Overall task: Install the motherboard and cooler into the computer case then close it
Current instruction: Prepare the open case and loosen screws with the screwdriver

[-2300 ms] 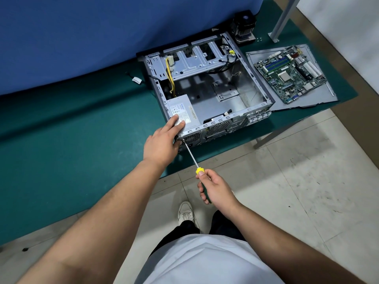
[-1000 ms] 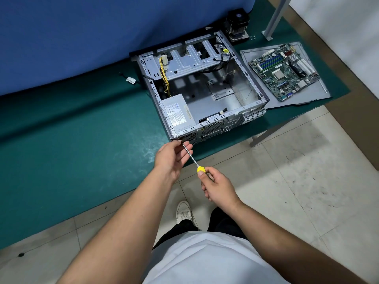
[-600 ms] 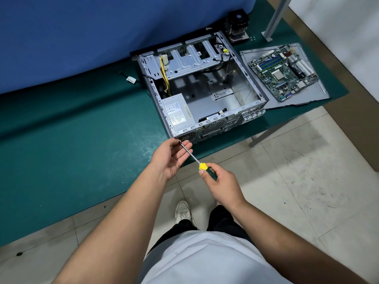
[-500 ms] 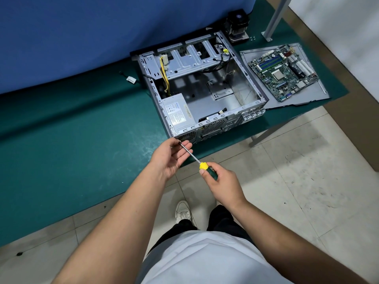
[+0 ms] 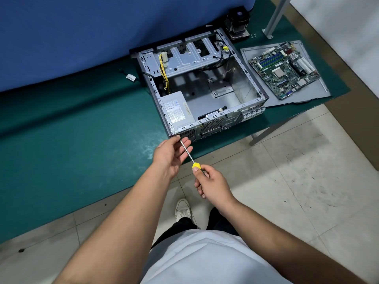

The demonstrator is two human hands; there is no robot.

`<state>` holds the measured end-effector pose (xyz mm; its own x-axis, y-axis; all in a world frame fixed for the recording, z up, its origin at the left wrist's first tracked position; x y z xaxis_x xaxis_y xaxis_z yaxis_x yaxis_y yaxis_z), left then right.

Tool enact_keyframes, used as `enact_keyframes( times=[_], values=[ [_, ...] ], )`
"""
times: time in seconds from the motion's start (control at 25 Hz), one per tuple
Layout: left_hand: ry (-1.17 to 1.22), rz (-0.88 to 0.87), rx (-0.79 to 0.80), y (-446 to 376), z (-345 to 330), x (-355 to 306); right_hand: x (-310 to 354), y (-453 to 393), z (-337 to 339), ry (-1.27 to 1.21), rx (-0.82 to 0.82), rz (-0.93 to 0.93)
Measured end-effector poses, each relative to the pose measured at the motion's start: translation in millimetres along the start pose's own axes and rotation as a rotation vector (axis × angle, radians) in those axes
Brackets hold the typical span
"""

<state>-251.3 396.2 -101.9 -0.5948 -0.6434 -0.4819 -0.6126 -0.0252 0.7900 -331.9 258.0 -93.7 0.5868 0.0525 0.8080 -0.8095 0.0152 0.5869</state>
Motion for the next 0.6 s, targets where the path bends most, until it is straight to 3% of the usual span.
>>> enact_keyframes(
  times=[0.24, 0.48, 0.6],
  values=[
    [0.015, -0.020, 0.007, 1.5, 0.9, 0.0, -1.9, 1.8, -7.8, -0.083, 0.023, -0.030],
    [-0.073, 0.053, 0.166, 11.8, -5.9, 16.8, -15.5, 6.6, -29.7, -0.472, 0.215, -0.377],
    [-0.122, 0.013, 0.169, 13.3, -3.7, 15.9, -17.9, 8.9, -34.0, -0.526, 0.274, -0.439]
  ],
)
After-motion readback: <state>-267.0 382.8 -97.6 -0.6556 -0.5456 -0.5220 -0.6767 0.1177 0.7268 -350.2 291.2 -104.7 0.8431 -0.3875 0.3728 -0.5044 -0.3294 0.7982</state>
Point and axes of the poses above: each hand's wrist, its own y-axis away from the middle knuckle, its own z-axis out of the back of the hand, x = y × z, the point moved 10 cm from there along -y, towards the middle knuckle, and after that the axes turned 1 degree about x, right-handed, at the moved point
